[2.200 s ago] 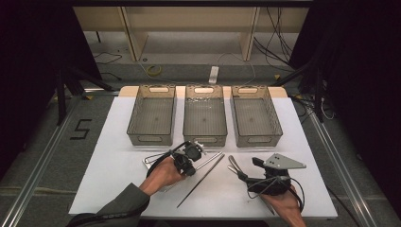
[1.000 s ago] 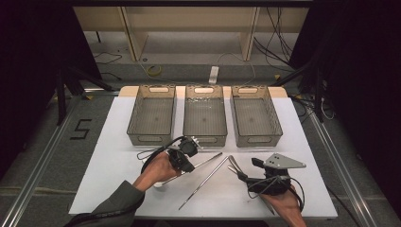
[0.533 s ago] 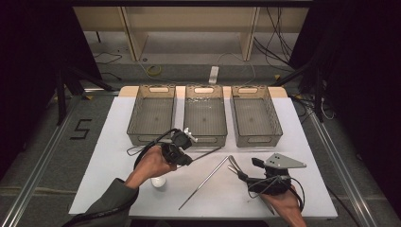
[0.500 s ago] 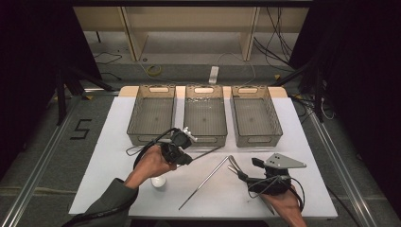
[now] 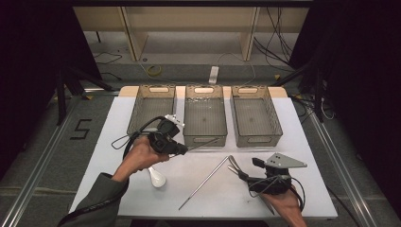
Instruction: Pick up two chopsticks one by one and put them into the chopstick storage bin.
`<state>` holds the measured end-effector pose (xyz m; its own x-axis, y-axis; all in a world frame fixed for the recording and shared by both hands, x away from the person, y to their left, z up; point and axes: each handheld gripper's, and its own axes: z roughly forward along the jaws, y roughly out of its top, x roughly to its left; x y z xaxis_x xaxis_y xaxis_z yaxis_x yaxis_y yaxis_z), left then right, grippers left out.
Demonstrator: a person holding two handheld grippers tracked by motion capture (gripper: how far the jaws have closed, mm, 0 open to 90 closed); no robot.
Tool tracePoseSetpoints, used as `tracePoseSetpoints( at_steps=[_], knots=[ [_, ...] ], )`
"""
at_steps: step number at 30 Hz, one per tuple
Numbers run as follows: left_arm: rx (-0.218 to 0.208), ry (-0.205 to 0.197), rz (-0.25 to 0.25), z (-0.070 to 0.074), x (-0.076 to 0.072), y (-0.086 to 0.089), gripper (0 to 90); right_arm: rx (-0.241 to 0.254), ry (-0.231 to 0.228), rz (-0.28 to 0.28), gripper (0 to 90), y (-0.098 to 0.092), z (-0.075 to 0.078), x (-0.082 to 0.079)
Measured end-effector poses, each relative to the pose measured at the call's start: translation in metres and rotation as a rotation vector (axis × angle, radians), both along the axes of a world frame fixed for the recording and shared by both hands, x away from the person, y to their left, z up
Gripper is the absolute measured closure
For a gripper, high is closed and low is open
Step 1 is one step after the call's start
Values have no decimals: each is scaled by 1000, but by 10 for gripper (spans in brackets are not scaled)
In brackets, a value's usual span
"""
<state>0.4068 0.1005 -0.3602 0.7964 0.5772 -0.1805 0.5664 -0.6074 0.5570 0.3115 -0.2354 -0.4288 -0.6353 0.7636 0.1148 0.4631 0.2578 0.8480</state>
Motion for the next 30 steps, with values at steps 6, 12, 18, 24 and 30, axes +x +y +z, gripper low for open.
tracePoseSetpoints(
  at_steps=[6, 12, 18, 24, 30],
  knots=[
    [-42, -23, 14, 15, -1, 8, 859, -1, 2, 3, 286, 1, 0, 0],
    [-47, -75, 57, 29, 7, 19, 859, -2, 4, 1, 286, 1, 0, 0],
    [-24, -132, 159, 38, 27, 33, 859, -1, 5, 3, 286, 1, 0, 0],
    [-33, -151, 253, 42, 50, 55, 859, 0, 5, 4, 286, 1, 0, 0],
    [-40, -202, 343, 41, 66, 74, 858, -1, 5, 7, 288, 1, 0, 0]
  ],
)
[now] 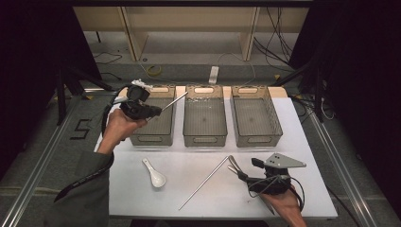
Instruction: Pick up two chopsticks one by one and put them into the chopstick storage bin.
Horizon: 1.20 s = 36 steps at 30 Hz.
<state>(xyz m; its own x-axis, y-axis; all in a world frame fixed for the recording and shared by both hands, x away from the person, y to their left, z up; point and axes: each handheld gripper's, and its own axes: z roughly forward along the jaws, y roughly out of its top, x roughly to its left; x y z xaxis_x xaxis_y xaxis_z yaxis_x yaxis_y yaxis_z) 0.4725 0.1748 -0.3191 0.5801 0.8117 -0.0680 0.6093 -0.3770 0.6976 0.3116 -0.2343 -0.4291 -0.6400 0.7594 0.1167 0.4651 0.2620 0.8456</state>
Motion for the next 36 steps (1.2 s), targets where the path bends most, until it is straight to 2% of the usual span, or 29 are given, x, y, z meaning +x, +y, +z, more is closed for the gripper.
tracePoseSetpoints(
  at_steps=[5, 9, 11, 17, 26, 36],
  knots=[
    [6, -4, 70, -8, 16, 12, 858, 2, 1, 1, 288, 0, 0, 0],
    [-4, -6, 101, -17, 28, 19, 858, 0, -1, 4, 288, 0, 0, 0],
    [11, -9, 117, -22, 33, 21, 858, 4, -3, 5, 287, 1, 0, 0],
    [-5, -12, 170, -34, 48, 27, 858, 15, -8, 9, 287, 0, 1, -1],
    [7, 31, 209, -50, 67, 34, 858, 21, -13, 10, 285, 0, 1, -1],
    [-16, 46, 231, -59, 73, 34, 857, 17, -9, 9, 286, 0, 1, -1]
  ],
)
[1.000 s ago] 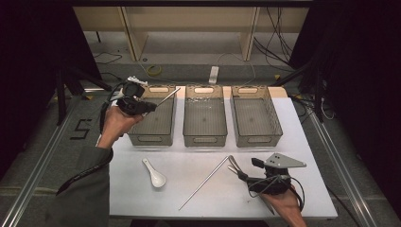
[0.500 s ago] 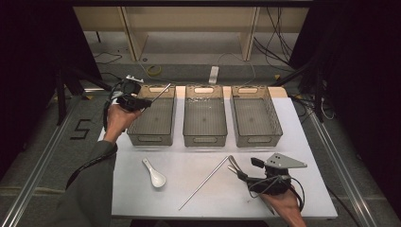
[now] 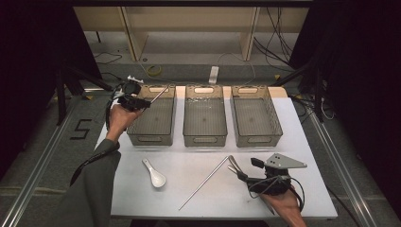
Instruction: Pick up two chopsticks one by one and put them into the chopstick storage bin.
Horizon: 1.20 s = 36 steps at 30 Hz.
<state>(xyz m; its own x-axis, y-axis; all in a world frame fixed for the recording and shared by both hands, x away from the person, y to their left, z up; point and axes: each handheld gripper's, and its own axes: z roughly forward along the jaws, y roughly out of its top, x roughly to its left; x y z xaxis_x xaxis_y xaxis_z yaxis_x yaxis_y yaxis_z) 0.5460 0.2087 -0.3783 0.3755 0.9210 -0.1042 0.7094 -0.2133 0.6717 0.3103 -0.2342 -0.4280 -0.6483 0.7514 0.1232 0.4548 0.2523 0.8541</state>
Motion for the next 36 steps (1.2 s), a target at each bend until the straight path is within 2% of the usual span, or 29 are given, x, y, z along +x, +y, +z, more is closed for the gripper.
tracePoseSetpoints(
  at_steps=[4, 10, 14, 18, 20, 22, 24, 27, 29, 32, 36],
  knots=[
    [11, 9, -12, -6, 1, -3, 857, 3, -3, 0, 286, 0, 0, 0],
    [11, 34, 2, -18, 7, -2, 856, 1, -3, -1, 286, 0, 0, 0],
    [4, 34, 3, -22, 9, -2, 855, 3, -3, -1, 286, 0, 0, 0],
    [-14, 16, 9, -24, 10, -3, 834, 3, -4, 0, 286, 0, 0, 0],
    [-21, 20, 8, -23, 11, -5, 675, 1, -5, -1, 286, 0, 0, -1],
    [-25, -5, 0, -18, 9, -7, 561, 1, -3, 2, 286, 0, 0, 0],
    [-64, -21, -1, -13, 6, -8, 465, 2, -3, 2, 286, 0, 0, 0],
    [-134, 7, -34, -7, -1, -13, 348, 7, -4, 5, 284, 0, 0, 0],
    [-161, 5, -63, -2, -11, -19, 309, 10, -7, 9, 284, 0, 1, -1],
    [-167, 2, -123, 6, -30, -31, 265, 9, -8, 13, 284, 1, 1, -1],
    [-257, 1, -159, 12, -54, -39, 224, 9, -5, 7, 284, 0, 1, -1]
  ],
)
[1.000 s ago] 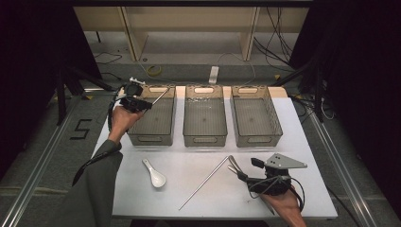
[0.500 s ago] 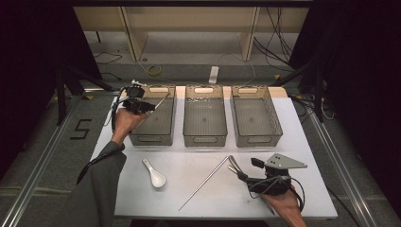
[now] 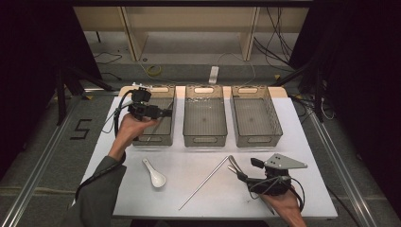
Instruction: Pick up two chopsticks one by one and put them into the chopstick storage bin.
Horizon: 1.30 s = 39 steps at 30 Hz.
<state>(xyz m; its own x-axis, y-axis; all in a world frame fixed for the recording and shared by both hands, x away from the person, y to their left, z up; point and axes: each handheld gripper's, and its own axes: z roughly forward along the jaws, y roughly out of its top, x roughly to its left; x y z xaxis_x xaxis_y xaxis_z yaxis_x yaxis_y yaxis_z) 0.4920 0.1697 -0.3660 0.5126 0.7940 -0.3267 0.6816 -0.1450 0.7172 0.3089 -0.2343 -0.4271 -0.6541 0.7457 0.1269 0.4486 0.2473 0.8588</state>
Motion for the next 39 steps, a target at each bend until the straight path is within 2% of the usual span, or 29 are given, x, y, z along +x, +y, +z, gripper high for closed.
tracePoseSetpoints(
  at_steps=[1, 3, 4, 6, 8, 12, 16, 19, 20, 21, 26, 29, 33, 39],
  knots=[
    [-3, -3, -14, 0, -6, -4, 208, 1, 0, -2, 284, 0, 0, 0],
    [38, -8, -38, 0, -16, -13, 191, -3, -4, 1, 283, 0, 0, 0],
    [45, -23, -57, 0, -23, -17, 190, -1, -7, 2, 283, 1, 1, -1],
    [37, -38, -91, -1, -33, -28, 173, -5, -7, 1, 283, 1, 2, -1],
    [68, -36, -125, -3, -40, -39, 174, -4, -13, 1, 283, 0, 2, -1],
    [128, 8, -179, -13, -51, -57, 178, -4, -8, -1, 283, 0, 1, -1],
    [217, 33, -221, -22, -63, -72, 184, -5, -8, -3, 283, -1, 2, -1],
    [213, 69, -246, -30, -72, -83, 193, -10, -6, -4, 283, 0, 1, -1],
    [238, 77, -270, -32, -75, -87, 193, -11, -5, -3, 283, 0, 1, -1],
    [251, 83, -275, -35, -78, -91, 195, -11, -4, -3, 283, 0, 1, -1],
    [302, 141, -323, -48, -91, -112, 206, -12, -5, -5, 283, -1, 1, -1],
    [341, 155, -349, -54, -96, -122, 223, -11, -5, -6, 283, -1, 1, -1],
    [365, 173, -360, -61, -98, -127, 247, -13, -4, -4, 283, 0, 1, -1],
    [380, 193, -386, -69, -100, -134, 280, -15, 0, -7, 283, 0, 0, 0]
  ],
)
